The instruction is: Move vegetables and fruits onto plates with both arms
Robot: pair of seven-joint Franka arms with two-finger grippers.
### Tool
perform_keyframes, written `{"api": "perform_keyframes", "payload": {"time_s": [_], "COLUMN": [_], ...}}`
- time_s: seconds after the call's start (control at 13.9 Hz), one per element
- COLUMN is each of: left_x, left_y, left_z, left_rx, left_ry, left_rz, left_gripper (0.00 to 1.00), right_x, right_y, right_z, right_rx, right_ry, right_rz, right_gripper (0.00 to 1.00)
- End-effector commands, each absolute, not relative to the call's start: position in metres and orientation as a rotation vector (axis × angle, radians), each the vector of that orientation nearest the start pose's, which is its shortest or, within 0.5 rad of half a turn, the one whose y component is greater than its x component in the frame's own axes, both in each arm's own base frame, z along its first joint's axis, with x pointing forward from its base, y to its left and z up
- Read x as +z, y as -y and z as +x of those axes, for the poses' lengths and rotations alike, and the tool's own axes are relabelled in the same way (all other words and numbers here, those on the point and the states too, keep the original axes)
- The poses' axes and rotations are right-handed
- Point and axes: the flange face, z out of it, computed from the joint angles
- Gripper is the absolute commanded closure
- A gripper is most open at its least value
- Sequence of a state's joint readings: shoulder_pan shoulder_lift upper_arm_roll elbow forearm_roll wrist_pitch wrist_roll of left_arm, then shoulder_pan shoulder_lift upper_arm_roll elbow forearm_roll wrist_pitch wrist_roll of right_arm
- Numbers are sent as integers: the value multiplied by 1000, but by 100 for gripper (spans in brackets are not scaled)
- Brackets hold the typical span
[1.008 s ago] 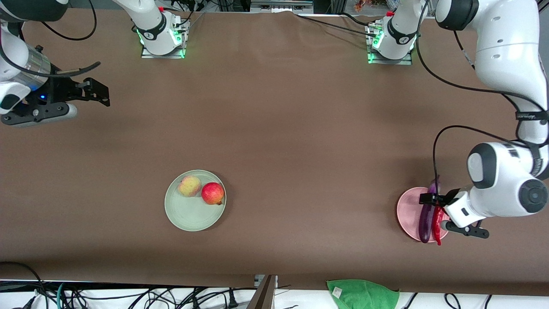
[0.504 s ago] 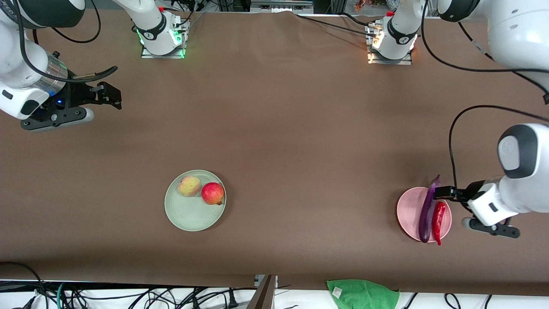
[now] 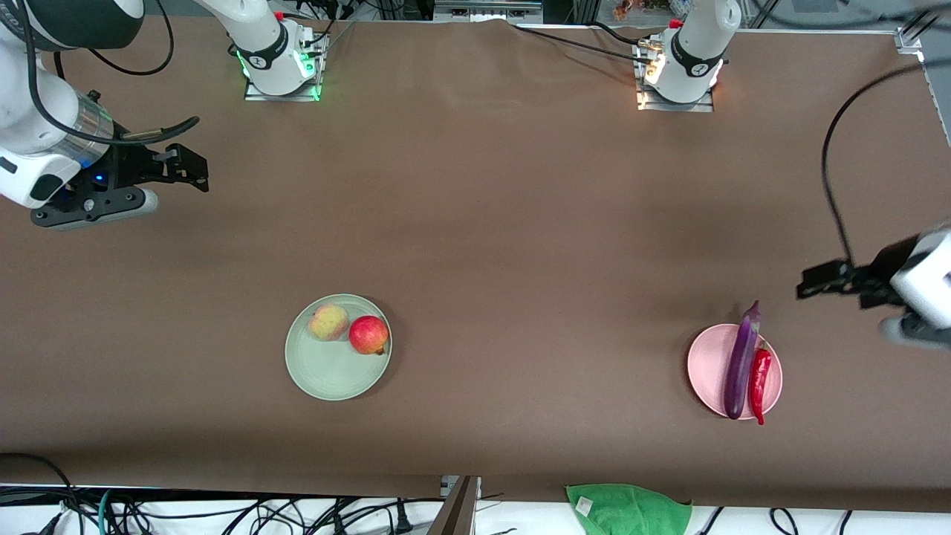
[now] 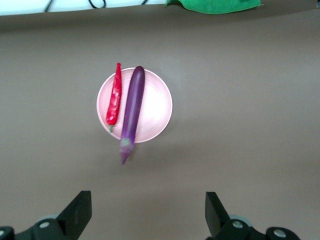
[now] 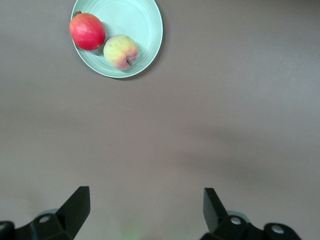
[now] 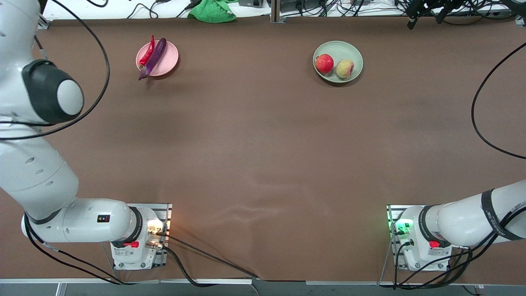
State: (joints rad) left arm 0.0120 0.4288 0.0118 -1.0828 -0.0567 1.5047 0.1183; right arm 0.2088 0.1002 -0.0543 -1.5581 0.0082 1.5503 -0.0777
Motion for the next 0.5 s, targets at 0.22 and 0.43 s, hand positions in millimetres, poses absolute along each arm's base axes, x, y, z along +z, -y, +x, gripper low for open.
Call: {"api": "perform_keyframes", "payload": {"time_s": [0.22, 0.43], "left_x": [613, 609], "left_y": [23, 25], "left_z": [582, 570], "left_rx": [142, 204], "left_ry": [-22, 115], "left_rz": [-3148, -3150], "left_gripper": [0, 0], "right_x": [567, 568], "right_y": [-97, -88], "right_z": [578, 577], "right_rx": [173, 190], "right_ry": [374, 351], "right_rz": [-3118, -3120], "right_gripper": [0, 0]}}
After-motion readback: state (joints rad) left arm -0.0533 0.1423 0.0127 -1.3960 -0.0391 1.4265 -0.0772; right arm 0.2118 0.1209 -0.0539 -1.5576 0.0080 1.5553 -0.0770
